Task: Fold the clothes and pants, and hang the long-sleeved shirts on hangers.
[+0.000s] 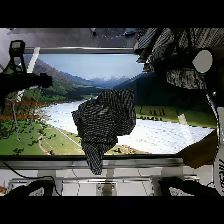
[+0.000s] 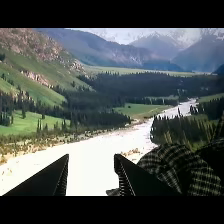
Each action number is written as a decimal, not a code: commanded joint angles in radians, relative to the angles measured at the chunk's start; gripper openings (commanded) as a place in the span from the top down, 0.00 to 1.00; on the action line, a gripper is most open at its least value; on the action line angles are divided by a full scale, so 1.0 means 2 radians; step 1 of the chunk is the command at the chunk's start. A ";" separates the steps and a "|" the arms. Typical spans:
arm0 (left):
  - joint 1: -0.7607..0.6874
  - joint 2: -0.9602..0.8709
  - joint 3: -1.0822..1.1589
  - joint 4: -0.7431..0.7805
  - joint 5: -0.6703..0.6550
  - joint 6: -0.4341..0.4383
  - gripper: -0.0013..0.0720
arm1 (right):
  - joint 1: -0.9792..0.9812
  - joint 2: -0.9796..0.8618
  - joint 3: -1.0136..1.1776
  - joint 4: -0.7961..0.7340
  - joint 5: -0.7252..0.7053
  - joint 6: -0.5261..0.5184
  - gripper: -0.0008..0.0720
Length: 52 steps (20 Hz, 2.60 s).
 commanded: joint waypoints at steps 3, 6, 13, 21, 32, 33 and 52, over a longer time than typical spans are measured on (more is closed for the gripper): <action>0.000 -0.062 0.000 -0.029 0.072 0.049 0.48 | 0.000 -0.003 0.000 0.042 -0.035 0.002 0.13; 0.000 -0.097 0.000 -0.102 0.129 0.113 0.48 | 0.003 -0.030 -0.012 0.191 -0.015 -0.024 0.13; 0.009 -0.117 -0.029 -0.139 0.178 0.129 0.48 | 0.148 -0.094 -0.098 0.281 0.066 -0.171 0.13; 0.092 -0.081 -0.037 -0.139 0.180 0.129 0.59 | 0.366 -0.115 -0.177 0.138 -0.070 -0.037 0.12; 0.121 -0.069 -0.037 -0.139 0.181 0.127 0.59 | 0.403 -0.137 -0.180 0.080 -0.200 0.132 0.61; 0.121 -0.069 -0.037 -0.139 0.183 0.128 0.59 | 0.397 -0.136 -0.179 0.074 -0.191 0.134 0.94; -0.110 -0.071 -0.037 -0.310 0.116 0.430 0.15 | 0.183 0.202 -0.147 0.035 0.108 0.027 0.95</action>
